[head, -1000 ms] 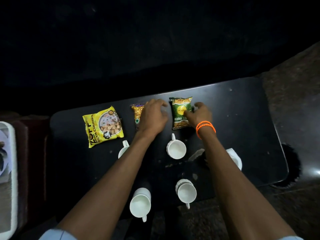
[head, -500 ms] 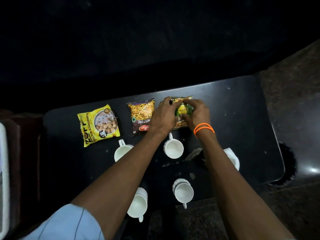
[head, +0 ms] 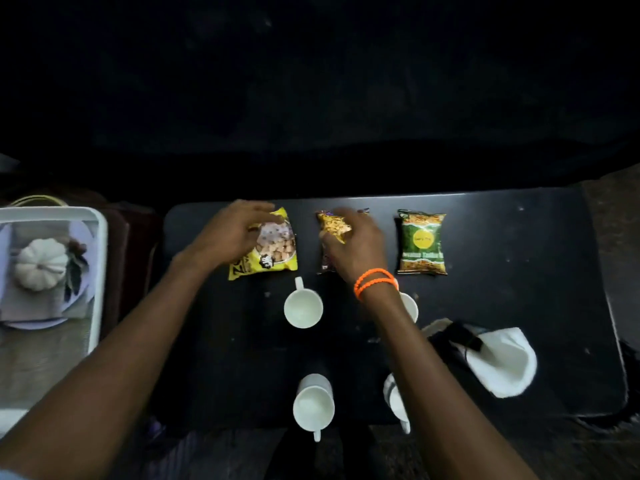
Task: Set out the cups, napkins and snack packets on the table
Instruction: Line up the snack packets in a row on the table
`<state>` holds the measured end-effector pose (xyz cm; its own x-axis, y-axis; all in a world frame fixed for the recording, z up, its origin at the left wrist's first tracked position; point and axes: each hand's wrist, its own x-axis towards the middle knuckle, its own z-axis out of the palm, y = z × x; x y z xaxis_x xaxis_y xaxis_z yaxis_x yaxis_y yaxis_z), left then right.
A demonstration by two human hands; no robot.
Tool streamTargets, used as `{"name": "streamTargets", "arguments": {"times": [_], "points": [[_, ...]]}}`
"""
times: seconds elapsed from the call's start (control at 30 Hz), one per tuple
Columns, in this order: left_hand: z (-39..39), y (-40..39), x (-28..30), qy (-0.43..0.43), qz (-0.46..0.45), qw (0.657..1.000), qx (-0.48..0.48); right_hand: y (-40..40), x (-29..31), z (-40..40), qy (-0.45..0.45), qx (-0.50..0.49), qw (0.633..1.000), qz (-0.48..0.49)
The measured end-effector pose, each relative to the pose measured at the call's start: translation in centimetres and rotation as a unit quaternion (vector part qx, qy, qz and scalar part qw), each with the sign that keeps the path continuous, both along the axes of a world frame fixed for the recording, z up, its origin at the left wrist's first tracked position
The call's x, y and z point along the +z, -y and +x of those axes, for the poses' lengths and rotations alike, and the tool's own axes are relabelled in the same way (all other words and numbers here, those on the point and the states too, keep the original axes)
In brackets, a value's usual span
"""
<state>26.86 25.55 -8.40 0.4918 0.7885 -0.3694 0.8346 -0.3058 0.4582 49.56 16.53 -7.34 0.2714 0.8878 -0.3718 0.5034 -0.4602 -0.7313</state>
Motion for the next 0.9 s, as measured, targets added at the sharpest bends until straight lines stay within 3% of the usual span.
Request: {"name": "streamTargets", "arguments": {"times": [0.13, 0.33, 0.43, 0.57, 0.63, 0.7, 0.77, 0.9], "points": [[-4.4, 1.4, -1.0, -0.113, -0.058, 0.986, -0.108, -1.6, -0.5, -6.7, -0.032, 0.091, 0.993, -0.063], [-3.4, 4.3, -2.7, -0.179, 0.1, 0.977, 0.062, -2.6, -1.6, -11.0, 0.012, 0.119, 0.991, -0.058], [-3.1, 4.7, -3.3, -0.15, 0.116, 0.976, 0.11, -2.4, -2.0, -11.7, 0.018, 0.156, 0.985, -0.068], [-3.9, 4.6, -3.9, -0.06, 0.0, 0.986, 0.156, -2.4, -1.9, -11.5, 0.03, 0.19, 0.978, -0.08], [-4.3, 4.4, -4.3, -0.048, -0.025, 0.99, 0.132, -2.2, -1.6, -10.1, 0.064, 0.15, 0.986, -0.039], [-4.7, 3.8, -4.6, -0.043, -0.025, 0.994, 0.094, -2.0, -1.4, -7.7, 0.16, 0.095, 0.982, -0.004], [-4.9, 3.3, -4.8, -0.056, -0.026, 0.997, 0.049, -1.8, -1.4, -4.9, 0.255, 0.054, 0.965, -0.032], [-4.8, 2.5, -5.4, -0.081, -0.042, 0.996, -0.009, -0.5, -2.3, -1.8, 0.253, 0.054, 0.958, -0.124]]}}
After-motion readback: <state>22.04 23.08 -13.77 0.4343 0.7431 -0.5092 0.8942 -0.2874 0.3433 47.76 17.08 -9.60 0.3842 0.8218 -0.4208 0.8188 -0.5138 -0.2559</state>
